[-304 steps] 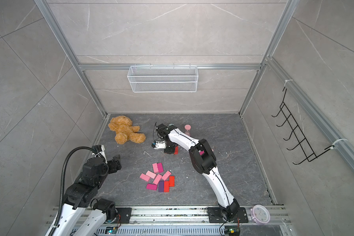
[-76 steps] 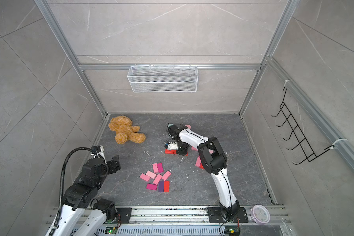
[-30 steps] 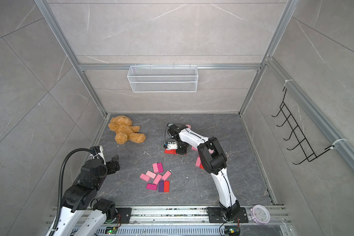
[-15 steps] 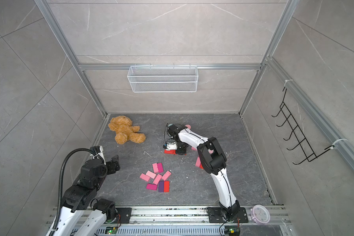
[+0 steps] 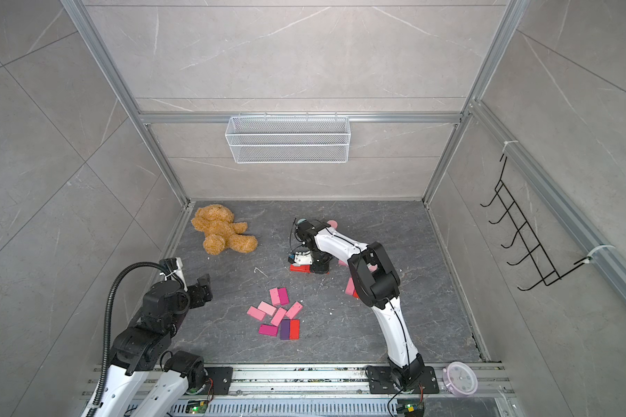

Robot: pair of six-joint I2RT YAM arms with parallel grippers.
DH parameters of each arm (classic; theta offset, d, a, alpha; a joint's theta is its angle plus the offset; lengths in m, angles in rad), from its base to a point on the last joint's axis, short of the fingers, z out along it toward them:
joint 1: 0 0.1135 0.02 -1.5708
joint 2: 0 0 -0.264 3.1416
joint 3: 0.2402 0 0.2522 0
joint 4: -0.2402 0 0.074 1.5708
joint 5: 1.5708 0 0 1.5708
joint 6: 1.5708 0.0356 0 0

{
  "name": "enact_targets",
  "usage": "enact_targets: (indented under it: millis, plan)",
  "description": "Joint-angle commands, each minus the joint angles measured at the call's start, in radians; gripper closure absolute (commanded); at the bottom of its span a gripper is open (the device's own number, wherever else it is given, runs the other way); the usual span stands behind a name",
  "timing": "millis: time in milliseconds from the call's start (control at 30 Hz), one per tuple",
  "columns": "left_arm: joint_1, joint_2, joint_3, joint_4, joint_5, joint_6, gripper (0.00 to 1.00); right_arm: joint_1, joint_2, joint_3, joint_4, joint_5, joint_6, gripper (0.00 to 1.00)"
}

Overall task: Assemble the letter t with building blocks
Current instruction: Assemble the building block at the center of the board.

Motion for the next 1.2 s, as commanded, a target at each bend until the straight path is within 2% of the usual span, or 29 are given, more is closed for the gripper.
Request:
enact_targets:
  millis: [0, 833, 1000, 1167]
  plan:
    - [-0.005, -0.010, 0.000, 0.031, 0.002, 0.019, 0.12, 0.006, 0.024, -0.005, 0.002, 0.001, 0.015, 0.64]
    - [-0.004, -0.015, 0.001, 0.026, -0.001, 0.019, 0.12, 0.007, 0.034, 0.009, -0.010, -0.022, 0.028, 0.62]
    - [-0.004, -0.013, 0.001, 0.024, -0.001, 0.018, 0.13, 0.006, 0.032, 0.006, -0.010, -0.021, 0.031, 0.56]
    - [-0.004, -0.016, 0.002, 0.021, -0.002, 0.017, 0.13, -0.001, 0.021, -0.005, 0.003, -0.020, 0.037, 0.45]
